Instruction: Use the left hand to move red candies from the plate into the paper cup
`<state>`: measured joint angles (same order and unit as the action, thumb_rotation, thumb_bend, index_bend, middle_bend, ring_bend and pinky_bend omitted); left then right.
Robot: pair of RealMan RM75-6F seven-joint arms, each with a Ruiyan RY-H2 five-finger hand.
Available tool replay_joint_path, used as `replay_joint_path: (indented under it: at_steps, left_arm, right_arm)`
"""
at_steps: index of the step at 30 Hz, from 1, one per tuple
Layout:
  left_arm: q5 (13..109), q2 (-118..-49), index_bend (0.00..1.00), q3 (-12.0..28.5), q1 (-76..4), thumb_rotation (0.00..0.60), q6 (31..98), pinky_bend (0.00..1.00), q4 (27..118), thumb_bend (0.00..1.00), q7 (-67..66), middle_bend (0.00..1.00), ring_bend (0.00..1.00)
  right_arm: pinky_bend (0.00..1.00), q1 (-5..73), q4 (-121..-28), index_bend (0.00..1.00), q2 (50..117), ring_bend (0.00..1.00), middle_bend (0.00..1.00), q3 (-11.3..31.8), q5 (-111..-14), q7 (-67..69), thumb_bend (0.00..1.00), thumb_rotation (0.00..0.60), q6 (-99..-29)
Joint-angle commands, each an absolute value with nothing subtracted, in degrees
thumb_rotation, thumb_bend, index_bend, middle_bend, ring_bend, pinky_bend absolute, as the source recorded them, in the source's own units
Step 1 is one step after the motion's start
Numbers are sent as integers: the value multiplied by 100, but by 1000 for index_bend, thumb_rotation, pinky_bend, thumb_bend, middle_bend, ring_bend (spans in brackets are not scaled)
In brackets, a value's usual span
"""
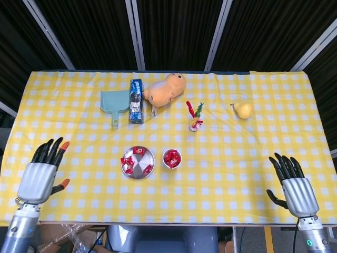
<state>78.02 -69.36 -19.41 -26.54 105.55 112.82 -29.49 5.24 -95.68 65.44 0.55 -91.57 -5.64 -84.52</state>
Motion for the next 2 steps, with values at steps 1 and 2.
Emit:
replay_joint_path:
  at_steps: [1, 2]
  left_arm:
    - [8259, -6767, 0, -2220, -2052, 600, 10912, 22, 10347, 166, -2293, 0, 0]
    - [8302, -6777, 0, -2218, -1944, 600, 10919, 22, 10167, 166, -2163, 0, 0]
  right_arm:
    - [0, 481, -9443, 0, 6648, 0, 0, 39, -9261, -688, 341, 600, -8546]
    - [0, 473, -9435, 0, 6656, 0, 0, 32, -9260, -689, 341, 600, -8549]
